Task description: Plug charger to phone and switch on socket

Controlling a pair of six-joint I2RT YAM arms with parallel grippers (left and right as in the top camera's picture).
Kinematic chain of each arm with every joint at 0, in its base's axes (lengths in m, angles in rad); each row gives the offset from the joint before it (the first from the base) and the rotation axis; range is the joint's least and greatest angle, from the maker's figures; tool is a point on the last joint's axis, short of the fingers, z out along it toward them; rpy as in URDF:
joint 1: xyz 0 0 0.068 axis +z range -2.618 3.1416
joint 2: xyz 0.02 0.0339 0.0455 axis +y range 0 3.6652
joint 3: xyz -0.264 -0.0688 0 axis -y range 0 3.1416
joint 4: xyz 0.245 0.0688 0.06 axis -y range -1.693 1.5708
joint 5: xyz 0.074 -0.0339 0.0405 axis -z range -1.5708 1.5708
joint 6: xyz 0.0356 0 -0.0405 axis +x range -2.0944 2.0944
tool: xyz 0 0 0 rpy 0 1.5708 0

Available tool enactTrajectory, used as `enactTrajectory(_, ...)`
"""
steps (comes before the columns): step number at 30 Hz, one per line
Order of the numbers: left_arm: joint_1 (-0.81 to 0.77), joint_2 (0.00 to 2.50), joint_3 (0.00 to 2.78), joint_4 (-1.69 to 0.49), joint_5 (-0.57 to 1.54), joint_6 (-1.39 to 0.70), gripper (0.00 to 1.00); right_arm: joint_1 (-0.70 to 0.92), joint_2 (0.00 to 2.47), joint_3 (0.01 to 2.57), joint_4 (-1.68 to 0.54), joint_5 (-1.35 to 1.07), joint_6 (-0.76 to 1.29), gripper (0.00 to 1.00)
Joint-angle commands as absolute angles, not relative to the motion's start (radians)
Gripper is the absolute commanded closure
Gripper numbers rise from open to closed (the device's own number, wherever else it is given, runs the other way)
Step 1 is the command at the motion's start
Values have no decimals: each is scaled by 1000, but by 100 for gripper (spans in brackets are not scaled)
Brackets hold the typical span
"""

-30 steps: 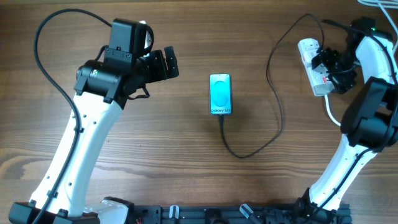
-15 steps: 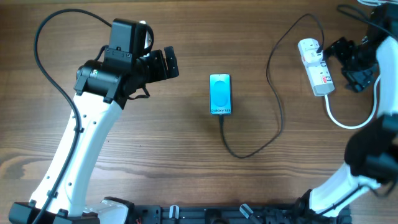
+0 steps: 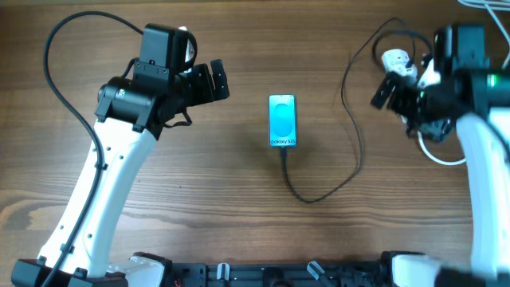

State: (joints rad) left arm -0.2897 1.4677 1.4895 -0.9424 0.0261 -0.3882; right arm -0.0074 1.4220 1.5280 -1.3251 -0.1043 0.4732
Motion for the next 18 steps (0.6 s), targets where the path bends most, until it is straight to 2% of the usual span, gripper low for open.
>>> enactTrajectory(1,-288,1465,1489,-940,14,-401,0,35,1236,1391,-1290,-45,479,0)
enactTrajectory(5,-288,1465,1489,-940,13,-401,0,43,1047,1273,-1272,-44,481,0)
enactTrajectory(10,-288,1465,1489,-940,14,-401,0,43,905,1256,-1314,-47,508,0)
enactTrajectory(18,-288,1465,1489,-940,14,-401,0,43,843,1256,-1322,-47,508,0)
